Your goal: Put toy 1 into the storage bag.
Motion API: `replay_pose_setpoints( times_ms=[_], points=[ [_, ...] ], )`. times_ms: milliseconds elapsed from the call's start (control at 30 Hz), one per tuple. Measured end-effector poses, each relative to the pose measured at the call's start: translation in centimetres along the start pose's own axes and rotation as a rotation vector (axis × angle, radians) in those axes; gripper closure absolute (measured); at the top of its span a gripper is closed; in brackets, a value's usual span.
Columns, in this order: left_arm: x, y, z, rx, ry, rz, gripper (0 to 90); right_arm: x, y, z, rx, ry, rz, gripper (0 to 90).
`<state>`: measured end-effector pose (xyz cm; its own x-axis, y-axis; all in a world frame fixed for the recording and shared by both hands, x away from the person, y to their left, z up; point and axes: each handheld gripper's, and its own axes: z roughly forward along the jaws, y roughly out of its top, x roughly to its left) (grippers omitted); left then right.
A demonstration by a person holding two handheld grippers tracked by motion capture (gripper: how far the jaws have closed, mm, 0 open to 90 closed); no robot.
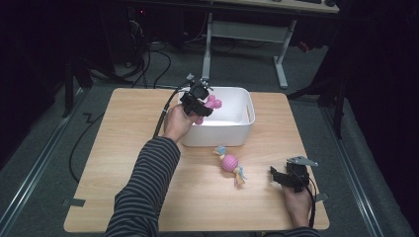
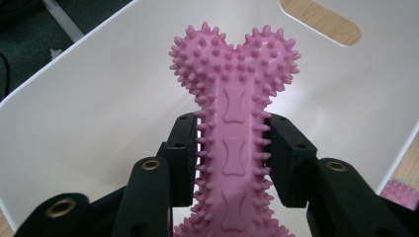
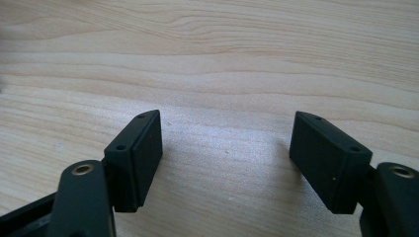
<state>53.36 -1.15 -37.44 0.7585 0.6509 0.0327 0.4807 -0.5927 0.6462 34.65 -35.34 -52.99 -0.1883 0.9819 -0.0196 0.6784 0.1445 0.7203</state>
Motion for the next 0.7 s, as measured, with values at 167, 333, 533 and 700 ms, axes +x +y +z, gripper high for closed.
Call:
replay_pose_setpoints(
  times_ms=[167,333,533,700],
  points=[
    [-0.2,0.0,0.3,0.010,0.000,0.007,58.5,0.0,0.0,0.0,0.000,0.000,0.000,29.0],
    [-0.3,-0.1,0.8,0.031,0.006,0.014,58.4,0.0,0.0,0.0,0.000,0.000,0.000,29.0],
    [-0.4,-0.2,1.2,0.041,0.007,0.012,58.3,0.0,0.0,0.0,0.000,0.000,0.000,29.0],
    [-0.3,-0.4,1.4,0.048,0.012,0.003,58.2,0.0,0.0,0.0,0.000,0.000,0.000,29.0]
  ],
)
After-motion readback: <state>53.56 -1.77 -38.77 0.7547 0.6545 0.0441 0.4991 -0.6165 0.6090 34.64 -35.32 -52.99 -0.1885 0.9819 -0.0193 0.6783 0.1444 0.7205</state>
